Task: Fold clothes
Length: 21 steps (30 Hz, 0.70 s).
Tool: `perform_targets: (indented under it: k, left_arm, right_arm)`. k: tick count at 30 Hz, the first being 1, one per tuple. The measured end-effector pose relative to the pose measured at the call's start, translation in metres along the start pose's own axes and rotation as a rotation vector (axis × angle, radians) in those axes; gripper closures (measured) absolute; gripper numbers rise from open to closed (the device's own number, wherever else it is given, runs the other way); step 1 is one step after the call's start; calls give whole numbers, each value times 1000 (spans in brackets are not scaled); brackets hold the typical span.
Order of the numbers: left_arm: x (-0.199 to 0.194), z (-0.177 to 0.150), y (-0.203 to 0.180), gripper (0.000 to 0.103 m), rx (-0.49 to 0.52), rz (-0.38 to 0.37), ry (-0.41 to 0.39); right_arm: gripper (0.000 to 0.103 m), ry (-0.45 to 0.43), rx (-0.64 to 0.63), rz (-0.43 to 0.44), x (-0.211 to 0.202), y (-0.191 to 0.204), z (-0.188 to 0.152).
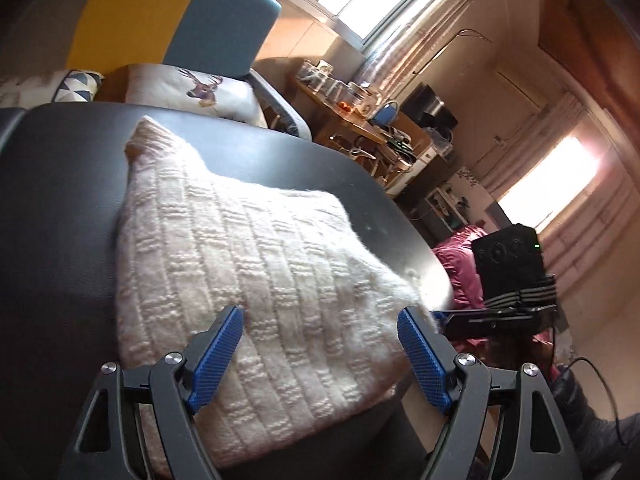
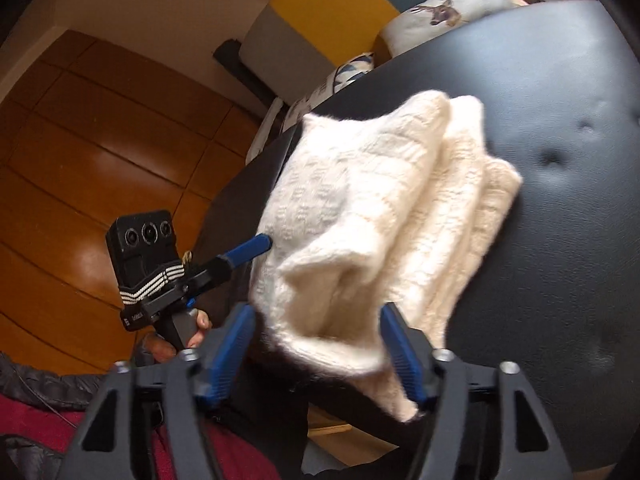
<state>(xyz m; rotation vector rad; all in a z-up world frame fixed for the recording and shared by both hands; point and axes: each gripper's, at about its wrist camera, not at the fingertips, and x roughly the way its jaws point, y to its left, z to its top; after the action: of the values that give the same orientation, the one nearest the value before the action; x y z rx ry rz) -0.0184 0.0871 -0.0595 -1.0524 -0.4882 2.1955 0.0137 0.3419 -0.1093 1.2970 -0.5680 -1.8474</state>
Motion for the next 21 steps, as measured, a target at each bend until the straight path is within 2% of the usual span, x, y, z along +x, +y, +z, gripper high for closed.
perform_targets:
  k: [1,2,3,4,5,6,8,10,12,14,16,18,20,21]
  left_arm:
    - [-1,0,0,23,4,2,-5]
    - [-2,-1,1,23,10,3,-8]
    - [-3,-1,1,23,15,5,-12]
    - [-11,-9,2,23,20,11,-15]
    - [-14,-13,4,23,23,19,-17]
    - [-14,-13,5,23,32,26,-14]
    - [-11,-16,7,22,59,41,2]
    - [-5,-23,7,22,95,58,29]
    - [1,-31,7,22,132,76,57]
    - [6,-37,4,22,176,101,80]
    - [8,-39,-4,22,222,125,89]
    - [6,-37,-9,22,230,112,84]
    - [3,-34,-14,22,226,77,69]
    - [1,-32,-19,22,231,65,61]
  right_arm:
    - [47,21,-18,-5,6,4,1]
    - [62,42,-36,-10,13,8,2]
    - [75,75,-58,-56,22,12,1]
    - [94,99,-77,-113,29,16,1]
    - [95,120,-94,-170,37,20,0]
    - [96,117,-129,-177,36,26,-2]
    - [96,91,-191,-127,23,42,-9]
    - [96,110,-187,-135,19,37,-22]
    - [96,190,-140,-255,37,10,-34]
    - [98,161,-54,-206,41,-10,-41]
    - [99,135,-38,-188,38,-13,-43]
    - [93,132,-31,-156,35,-12,-45]
    - [76,110,-33,-111,20,-6,-43]
    - [76,72,-42,-102,8,-4,-40]
